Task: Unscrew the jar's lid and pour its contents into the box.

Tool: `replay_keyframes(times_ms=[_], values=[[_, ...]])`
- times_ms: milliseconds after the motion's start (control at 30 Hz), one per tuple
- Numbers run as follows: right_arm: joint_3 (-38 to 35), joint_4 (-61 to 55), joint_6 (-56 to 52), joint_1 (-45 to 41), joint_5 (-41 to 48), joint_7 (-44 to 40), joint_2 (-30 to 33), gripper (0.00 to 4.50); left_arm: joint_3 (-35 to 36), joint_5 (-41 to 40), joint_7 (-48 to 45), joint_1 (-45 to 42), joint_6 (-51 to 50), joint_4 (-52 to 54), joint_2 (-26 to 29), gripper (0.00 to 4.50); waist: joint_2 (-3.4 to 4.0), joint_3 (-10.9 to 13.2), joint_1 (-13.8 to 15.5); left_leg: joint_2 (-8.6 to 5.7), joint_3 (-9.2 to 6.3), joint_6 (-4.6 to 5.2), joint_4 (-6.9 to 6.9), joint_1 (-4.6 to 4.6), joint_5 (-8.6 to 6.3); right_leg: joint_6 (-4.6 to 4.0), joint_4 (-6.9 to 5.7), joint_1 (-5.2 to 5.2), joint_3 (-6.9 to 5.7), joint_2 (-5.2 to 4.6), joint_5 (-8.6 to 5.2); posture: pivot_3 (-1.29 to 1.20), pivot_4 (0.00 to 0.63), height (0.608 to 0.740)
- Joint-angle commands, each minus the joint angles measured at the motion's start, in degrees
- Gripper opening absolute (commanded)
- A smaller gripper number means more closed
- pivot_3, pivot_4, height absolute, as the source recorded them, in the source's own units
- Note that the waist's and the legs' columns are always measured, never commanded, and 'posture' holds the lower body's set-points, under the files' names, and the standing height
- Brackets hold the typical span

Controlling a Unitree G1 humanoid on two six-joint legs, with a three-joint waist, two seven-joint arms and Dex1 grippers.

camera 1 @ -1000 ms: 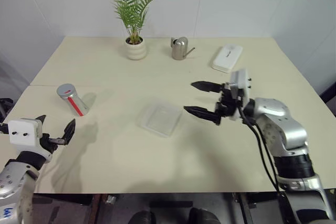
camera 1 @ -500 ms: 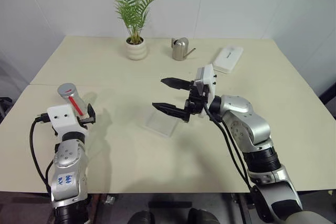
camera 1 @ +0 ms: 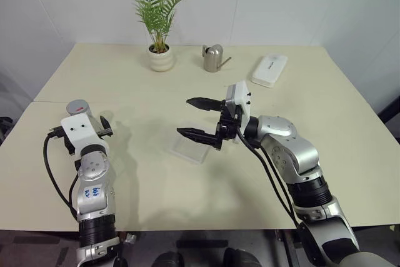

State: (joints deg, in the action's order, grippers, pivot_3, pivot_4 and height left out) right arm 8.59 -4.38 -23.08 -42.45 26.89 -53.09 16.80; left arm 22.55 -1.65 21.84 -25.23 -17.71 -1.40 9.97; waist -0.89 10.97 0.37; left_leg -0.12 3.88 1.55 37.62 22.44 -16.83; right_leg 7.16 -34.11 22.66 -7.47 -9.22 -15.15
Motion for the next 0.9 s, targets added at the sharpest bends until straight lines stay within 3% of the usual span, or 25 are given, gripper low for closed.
replay_keyframes(times_ms=[33,267,367,533,733,900], values=[[-0.6,-3.1,-0.4,0.2,0.6,0.8,0.0,4.50,0.2,1.6,1.1,-3.4,3.3,-3.8,2.5,4.49,0.00,0.0,-0.1,0.00,0.00,0.00,0.00,0.00,0.00,0.00,0.00,0.00,0.00,0.00,0.00,0.00,0.150,0.740],[-1.0,-5.1,-1.2,1.5,0.8,2.5,-0.1,4.50,0.3,1.8,0.8,-7.3,5.9,-11.8,6.7,4.49,0.00,0.0,-0.5,0.01,0.02,0.00,-0.01,0.00,0.00,0.00,0.00,0.02,-0.03,0.02,0.00,0.00,0.150,0.740],[-1.2,-5.7,-1.3,2.1,0.9,3.3,-0.1,4.50,0.3,1.6,1.2,-7.8,5.9,-13.0,7.5,3.90,-0.01,0.0,-0.5,0.00,0.02,-0.01,-0.02,0.00,0.00,0.00,0.01,0.02,-0.03,0.01,0.00,0.00,0.150,0.740],[-1.4,-6.3,-1.3,2.9,1.0,4.2,-0.3,4.50,0.2,1.7,1.3,-7.3,5.0,-12.7,7.7,2.42,-0.01,0.0,-0.4,0.00,0.01,-0.01,-0.03,0.00,0.00,0.00,0.01,0.02,-0.03,-0.01,0.00,0.00,0.150,0.740],[-1.7,-6.2,-1.0,3.4,1.1,4.4,-0.1,4.50,1.3,0.5,1.1,-6.1,3.7,-11.6,7.5,2.42,-0.01,0.0,-0.5,0.00,0.02,-0.01,-0.03,-0.01,0.00,0.00,0.01,0.02,-0.02,-0.01,0.00,0.00,0.150,0.740],[-2.9,-5.3,-0.9,3.1,1.0,4.4,0.5,4.50,1.6,-4.3,-7.7,-5.7,5.7,-7.7,9.4,2.42,-0.01,0.0,-0.5,0.01,0.03,-0.01,-0.04,-0.01,-0.01,0.00,0.01,0.02,-0.02,-0.01,0.00,0.00,0.150,0.740]])
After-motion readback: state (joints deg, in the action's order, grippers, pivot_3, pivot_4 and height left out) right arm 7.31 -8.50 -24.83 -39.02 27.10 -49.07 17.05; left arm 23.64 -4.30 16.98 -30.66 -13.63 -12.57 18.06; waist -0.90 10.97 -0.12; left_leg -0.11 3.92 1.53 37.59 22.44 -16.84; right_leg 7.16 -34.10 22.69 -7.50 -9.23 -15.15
